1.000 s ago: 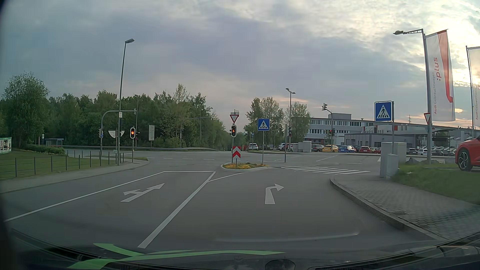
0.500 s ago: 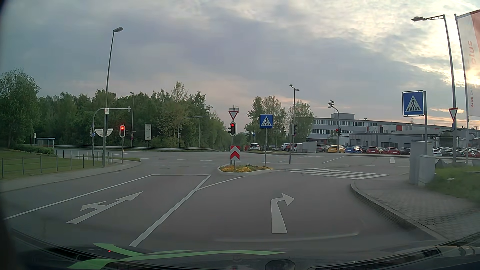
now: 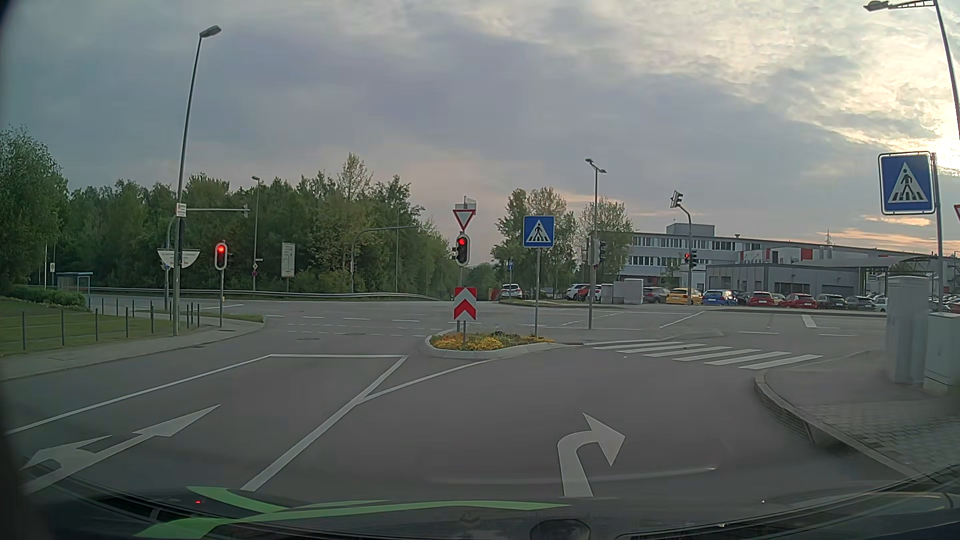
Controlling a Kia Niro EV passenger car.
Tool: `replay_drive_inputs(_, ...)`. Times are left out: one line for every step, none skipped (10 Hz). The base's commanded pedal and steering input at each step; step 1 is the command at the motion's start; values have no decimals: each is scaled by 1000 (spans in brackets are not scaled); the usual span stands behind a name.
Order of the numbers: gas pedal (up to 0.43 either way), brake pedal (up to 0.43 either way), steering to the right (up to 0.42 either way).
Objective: Follow the waypoints while adhering to traffic rules and regulations
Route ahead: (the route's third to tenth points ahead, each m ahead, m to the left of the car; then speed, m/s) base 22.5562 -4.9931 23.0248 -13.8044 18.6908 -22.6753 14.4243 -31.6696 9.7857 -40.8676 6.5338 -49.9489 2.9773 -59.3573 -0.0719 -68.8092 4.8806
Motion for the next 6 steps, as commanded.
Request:
replay_drive_inputs(0,232,2)
replay_drive_inputs(0,226,5)
replay_drive_inputs(0,213,13)
replay_drive_inputs(0,189,25)
replay_drive_inputs(0,171,38)
replay_drive_inputs(0,165,53)
